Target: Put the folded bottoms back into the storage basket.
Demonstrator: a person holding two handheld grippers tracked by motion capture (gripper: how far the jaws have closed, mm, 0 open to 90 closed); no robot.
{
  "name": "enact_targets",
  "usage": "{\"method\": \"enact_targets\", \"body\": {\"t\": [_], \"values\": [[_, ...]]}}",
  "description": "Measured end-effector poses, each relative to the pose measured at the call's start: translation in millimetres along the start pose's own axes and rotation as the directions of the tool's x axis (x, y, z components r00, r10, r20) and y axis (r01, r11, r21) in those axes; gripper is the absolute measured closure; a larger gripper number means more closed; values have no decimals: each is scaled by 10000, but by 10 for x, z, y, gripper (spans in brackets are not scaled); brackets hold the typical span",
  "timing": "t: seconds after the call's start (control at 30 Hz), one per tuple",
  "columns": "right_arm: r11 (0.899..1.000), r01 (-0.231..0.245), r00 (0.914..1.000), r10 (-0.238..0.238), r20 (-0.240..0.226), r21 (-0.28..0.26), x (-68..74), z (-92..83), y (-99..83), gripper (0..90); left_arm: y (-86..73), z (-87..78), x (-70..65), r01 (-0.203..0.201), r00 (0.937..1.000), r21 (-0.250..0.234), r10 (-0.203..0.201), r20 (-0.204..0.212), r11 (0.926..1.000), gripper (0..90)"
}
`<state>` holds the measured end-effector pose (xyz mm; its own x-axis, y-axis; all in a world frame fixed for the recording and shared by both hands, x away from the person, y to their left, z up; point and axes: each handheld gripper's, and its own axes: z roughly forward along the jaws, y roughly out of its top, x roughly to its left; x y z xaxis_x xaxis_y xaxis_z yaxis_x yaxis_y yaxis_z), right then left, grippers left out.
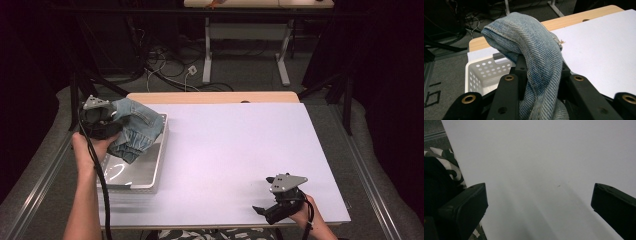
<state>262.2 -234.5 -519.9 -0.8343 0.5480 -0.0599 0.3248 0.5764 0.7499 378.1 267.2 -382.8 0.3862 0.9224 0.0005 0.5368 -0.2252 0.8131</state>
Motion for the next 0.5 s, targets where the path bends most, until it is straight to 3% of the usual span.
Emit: {"method": "enact_targets", "body": {"t": [0.5], "values": [[10000,0,10000,0,0,-14,0,-3,1,4,-20,14,-11,95,9999,180,-97,96,9998,719]]}}
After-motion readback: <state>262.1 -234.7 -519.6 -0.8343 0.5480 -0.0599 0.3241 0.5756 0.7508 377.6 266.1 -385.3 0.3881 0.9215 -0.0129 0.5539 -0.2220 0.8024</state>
